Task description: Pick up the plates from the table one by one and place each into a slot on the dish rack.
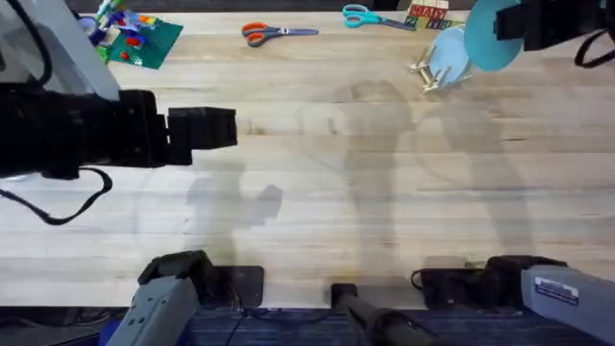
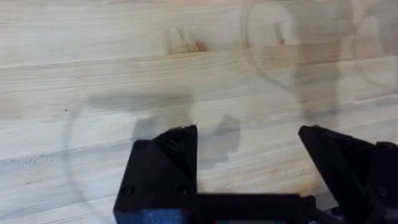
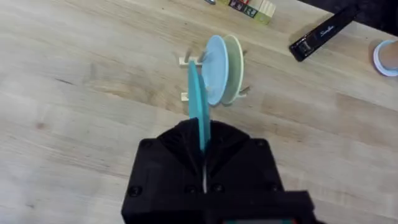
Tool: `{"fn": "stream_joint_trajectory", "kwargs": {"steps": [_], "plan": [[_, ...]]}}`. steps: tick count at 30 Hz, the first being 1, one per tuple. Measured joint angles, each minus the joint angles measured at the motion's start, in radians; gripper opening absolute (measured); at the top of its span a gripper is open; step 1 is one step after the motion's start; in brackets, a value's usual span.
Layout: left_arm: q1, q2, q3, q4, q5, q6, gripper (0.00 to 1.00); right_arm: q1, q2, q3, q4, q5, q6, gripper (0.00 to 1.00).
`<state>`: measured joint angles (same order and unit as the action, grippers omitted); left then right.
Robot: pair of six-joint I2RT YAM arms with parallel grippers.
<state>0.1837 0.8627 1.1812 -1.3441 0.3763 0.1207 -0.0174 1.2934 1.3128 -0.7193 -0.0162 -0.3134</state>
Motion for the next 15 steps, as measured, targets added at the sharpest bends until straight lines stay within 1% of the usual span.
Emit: {"fn": "stream_joint_trajectory", "kwargs": {"steps": [4,10,15], "plan": [[0.0,0.0,0.0,0.0,0.0,0.01,0.994,0.0,0.0,0.0,0.0,0.0,0.0,0.029],[0.0,0.0,0.0,0.0,0.0,0.045,0.993,0.0,0.0,0.0,0.0,0.0,0.002,0.029],[0.0,0.0,0.0,0.0,0.0,0.056,0.993,0.0,0.0,0.0,0.0,0.0,0.003,0.029]]}}
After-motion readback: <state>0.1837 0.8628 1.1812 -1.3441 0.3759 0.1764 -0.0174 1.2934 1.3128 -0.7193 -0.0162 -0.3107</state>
